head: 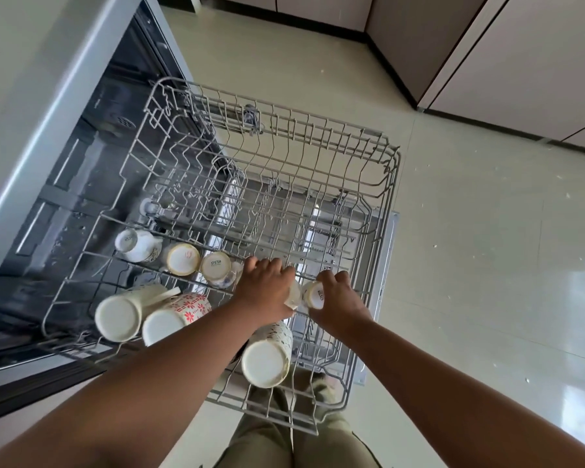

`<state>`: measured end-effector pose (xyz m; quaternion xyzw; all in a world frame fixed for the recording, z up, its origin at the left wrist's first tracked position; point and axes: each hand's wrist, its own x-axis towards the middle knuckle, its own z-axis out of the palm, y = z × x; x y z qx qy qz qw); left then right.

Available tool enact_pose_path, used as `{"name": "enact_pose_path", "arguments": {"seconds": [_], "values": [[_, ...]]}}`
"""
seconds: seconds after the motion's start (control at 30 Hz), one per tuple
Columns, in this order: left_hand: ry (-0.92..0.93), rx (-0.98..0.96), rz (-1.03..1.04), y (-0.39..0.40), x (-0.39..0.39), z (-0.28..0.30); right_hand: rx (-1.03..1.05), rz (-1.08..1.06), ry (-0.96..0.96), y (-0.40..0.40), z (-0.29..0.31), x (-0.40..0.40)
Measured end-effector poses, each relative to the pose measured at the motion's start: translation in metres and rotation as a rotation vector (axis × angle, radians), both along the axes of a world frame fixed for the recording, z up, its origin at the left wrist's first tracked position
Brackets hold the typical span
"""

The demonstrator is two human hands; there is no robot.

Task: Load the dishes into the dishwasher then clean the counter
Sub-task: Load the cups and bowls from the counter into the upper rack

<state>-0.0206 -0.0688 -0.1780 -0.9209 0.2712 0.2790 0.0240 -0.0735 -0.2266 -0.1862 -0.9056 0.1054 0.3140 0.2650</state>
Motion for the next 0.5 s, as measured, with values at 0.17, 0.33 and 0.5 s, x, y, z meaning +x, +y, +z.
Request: {"name": "enact_pose_path", "arguments": {"seconds": [0.17,0.33,0.5], "values": [[-0.003,0.05,0.035,-0.003,0.002,-0.005,0.002,0.023,0.027,0.003,-0.002,-0.003],[0.019,0.037,0.076,-0.004,0.001,-0.009,-0.014,0.039,0.021,0.006,-0.003,-0.009],[0.011,0.016,0.102,-0.004,-0.003,-0.011,-0.032,0.04,0.024,0.006,-0.002,-0.01]]}}
